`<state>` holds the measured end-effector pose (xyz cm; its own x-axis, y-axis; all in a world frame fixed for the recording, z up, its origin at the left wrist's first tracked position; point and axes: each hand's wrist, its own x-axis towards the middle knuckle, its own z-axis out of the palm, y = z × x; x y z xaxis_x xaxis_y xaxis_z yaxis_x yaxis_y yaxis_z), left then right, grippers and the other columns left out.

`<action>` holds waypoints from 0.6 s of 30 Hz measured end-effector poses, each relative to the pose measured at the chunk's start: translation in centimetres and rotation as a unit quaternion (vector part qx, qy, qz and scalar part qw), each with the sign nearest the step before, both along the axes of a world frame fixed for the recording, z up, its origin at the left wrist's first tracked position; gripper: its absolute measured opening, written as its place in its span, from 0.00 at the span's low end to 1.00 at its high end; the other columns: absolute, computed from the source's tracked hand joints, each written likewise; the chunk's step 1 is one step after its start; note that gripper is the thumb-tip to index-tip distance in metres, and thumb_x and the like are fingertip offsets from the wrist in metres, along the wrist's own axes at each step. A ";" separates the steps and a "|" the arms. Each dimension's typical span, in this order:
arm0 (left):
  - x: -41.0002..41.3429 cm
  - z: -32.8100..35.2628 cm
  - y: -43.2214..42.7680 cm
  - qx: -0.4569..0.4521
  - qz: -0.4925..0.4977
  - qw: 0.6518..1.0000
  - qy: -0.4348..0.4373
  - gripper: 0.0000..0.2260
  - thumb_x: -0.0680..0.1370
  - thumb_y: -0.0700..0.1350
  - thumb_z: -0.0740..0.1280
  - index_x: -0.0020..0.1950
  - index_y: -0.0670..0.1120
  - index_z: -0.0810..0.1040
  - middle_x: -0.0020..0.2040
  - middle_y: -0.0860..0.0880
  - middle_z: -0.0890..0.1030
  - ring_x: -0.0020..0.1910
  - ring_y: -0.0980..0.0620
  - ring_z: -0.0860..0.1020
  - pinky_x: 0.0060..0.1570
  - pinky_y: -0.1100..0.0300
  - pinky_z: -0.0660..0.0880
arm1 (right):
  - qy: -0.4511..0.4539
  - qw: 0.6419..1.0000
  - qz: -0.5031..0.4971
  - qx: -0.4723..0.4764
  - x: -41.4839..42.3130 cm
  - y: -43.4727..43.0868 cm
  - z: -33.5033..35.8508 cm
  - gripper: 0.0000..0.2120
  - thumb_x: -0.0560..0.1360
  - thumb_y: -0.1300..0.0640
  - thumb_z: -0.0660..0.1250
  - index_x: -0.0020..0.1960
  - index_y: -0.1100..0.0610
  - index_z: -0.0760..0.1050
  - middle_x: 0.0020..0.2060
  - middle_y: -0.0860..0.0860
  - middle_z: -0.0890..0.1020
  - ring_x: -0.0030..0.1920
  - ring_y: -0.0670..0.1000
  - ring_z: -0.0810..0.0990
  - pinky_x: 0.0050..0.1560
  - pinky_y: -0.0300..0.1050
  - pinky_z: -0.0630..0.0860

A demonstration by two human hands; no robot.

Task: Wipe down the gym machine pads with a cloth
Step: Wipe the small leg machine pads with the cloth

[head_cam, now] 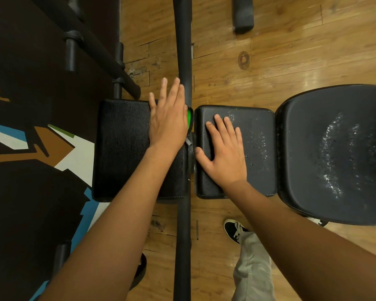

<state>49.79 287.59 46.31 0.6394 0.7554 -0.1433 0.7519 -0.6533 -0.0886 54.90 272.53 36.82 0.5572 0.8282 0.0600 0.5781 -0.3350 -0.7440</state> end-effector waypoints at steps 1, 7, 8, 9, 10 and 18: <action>-0.3 0.0 -0.3 -0.002 0.000 1.000 -0.007 0.23 0.86 0.46 0.54 0.82 0.45 0.59 0.83 0.49 0.54 0.83 0.46 0.46 0.80 0.40 0.47 | 0.007 1.000 0.005 0.002 0.1 -0.1 0.0 0.32 0.80 0.42 0.63 0.79 0.55 0.65 0.81 0.52 0.60 0.82 0.54 0.52 0.81 0.58 0.47; -4.3 0.9 -5.6 -0.049 0.035 0.996 -0.062 0.23 0.87 0.47 0.51 0.83 0.46 0.54 0.84 0.49 0.50 0.82 0.49 0.44 0.80 0.47 0.44 | 0.015 0.999 0.005 -0.035 1.6 -2.9 -0.5 0.26 0.84 0.49 0.54 0.80 0.56 0.64 0.81 0.52 0.61 0.82 0.52 0.54 0.81 0.60 0.50; -5.1 1.0 -6.7 -0.053 0.037 0.996 -0.055 0.24 0.87 0.48 0.51 0.83 0.46 0.53 0.84 0.49 0.49 0.82 0.50 0.43 0.80 0.48 0.43 | 0.015 0.998 -0.018 -0.053 1.9 -4.1 -0.9 0.26 0.84 0.49 0.54 0.80 0.56 0.64 0.81 0.52 0.61 0.82 0.53 0.54 0.81 0.61 0.50; -5.7 0.9 -7.4 -0.053 0.039 0.997 -0.047 0.24 0.87 0.48 0.50 0.83 0.47 0.52 0.84 0.50 0.49 0.82 0.50 0.43 0.80 0.48 0.43 | 0.018 0.997 -0.036 -0.068 2.2 -5.4 -1.5 0.27 0.84 0.49 0.53 0.81 0.55 0.62 0.81 0.52 0.60 0.82 0.53 0.52 0.81 0.62 0.50; -5.9 0.8 -7.5 -0.050 0.040 0.997 -0.038 0.24 0.87 0.49 0.50 0.82 0.47 0.52 0.84 0.50 0.48 0.82 0.50 0.43 0.80 0.48 0.43 | 0.019 0.996 -0.042 -0.080 2.3 -6.4 -2.0 0.27 0.84 0.48 0.52 0.81 0.55 0.61 0.82 0.52 0.59 0.83 0.53 0.51 0.81 0.62 0.50; 0.4 -0.1 -1.1 -0.026 0.004 0.999 -0.023 0.23 0.87 0.47 0.51 0.82 0.44 0.55 0.84 0.48 0.51 0.83 0.48 0.44 0.80 0.43 0.45 | 0.007 0.997 -0.039 -0.072 2.2 -7.5 -3.3 0.27 0.85 0.46 0.52 0.82 0.53 0.59 0.82 0.52 0.57 0.83 0.52 0.48 0.81 0.60 0.47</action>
<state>50.16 286.45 46.18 0.6397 0.7531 -0.1537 0.7600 -0.6496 -0.0198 57.11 265.00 33.47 0.6203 0.7817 -0.0641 0.5363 -0.4824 -0.6926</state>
